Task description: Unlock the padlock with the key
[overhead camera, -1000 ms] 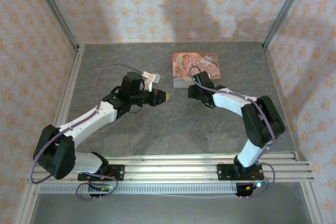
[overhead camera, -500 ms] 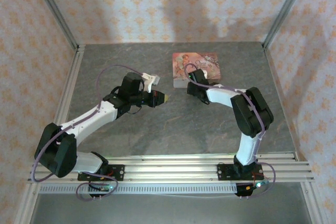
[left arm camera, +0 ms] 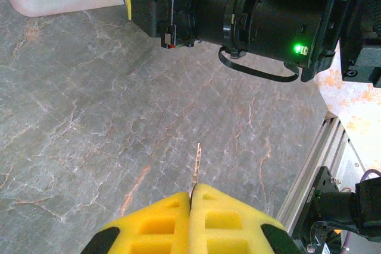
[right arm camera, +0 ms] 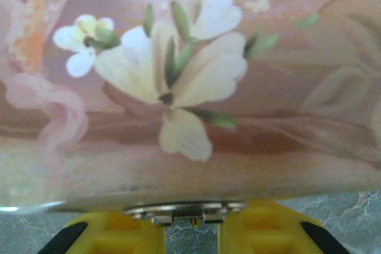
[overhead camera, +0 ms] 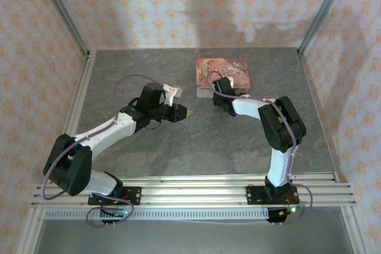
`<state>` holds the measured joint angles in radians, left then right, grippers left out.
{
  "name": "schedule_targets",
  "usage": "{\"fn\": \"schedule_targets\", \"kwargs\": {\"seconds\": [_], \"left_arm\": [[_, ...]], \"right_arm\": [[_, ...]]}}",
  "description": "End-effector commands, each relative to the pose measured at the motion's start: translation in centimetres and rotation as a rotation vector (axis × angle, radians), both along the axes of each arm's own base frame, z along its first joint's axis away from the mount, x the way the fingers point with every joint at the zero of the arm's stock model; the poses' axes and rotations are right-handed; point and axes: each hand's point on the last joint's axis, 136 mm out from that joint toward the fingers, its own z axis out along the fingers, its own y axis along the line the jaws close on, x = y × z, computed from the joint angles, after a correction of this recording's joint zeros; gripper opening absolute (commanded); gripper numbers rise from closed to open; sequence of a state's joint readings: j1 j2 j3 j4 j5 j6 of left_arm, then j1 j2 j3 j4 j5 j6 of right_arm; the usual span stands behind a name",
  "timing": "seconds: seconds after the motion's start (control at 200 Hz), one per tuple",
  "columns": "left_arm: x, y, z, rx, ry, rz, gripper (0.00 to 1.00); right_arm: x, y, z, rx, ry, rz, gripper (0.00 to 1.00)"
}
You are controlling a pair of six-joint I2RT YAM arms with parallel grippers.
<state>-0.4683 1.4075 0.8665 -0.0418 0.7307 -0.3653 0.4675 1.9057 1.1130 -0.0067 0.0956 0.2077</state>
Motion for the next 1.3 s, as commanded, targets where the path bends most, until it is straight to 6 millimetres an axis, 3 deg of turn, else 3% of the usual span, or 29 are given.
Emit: {"fn": "schedule_targets", "kwargs": {"seconds": [0.0,0.25,0.475,0.575,0.901,1.161,1.296], "left_arm": [[0.1,0.2,0.1,0.003,-0.006,-0.014,0.00],[-0.7,0.9,-0.7,0.038,-0.025,-0.013,0.00],[-1.7,2.0,-0.3,0.036,-0.090,0.014,0.00],[-2.5,2.7,-1.2,0.073,-0.086,0.013,0.00],[-4.5,3.1,-4.2,0.035,-0.034,0.008,0.00],[-4.8,3.2,-5.2,0.005,-0.021,0.029,0.00],[-4.3,2.5,-4.6,-0.053,-0.023,0.042,0.00]], "right_arm": [[1.0,-0.3,0.6,-0.030,-0.028,0.012,0.19],[-0.9,2.7,0.4,0.068,0.032,0.185,0.10],[-5.3,7.1,-0.4,0.151,0.150,0.401,0.06],[-7.1,8.3,-0.6,0.185,0.192,0.446,0.06],[-10.6,9.9,1.1,0.310,0.253,0.482,0.05],[-12.6,10.2,1.7,0.329,0.285,0.500,0.04],[-12.7,10.3,1.9,0.341,0.295,0.491,0.04]]}}
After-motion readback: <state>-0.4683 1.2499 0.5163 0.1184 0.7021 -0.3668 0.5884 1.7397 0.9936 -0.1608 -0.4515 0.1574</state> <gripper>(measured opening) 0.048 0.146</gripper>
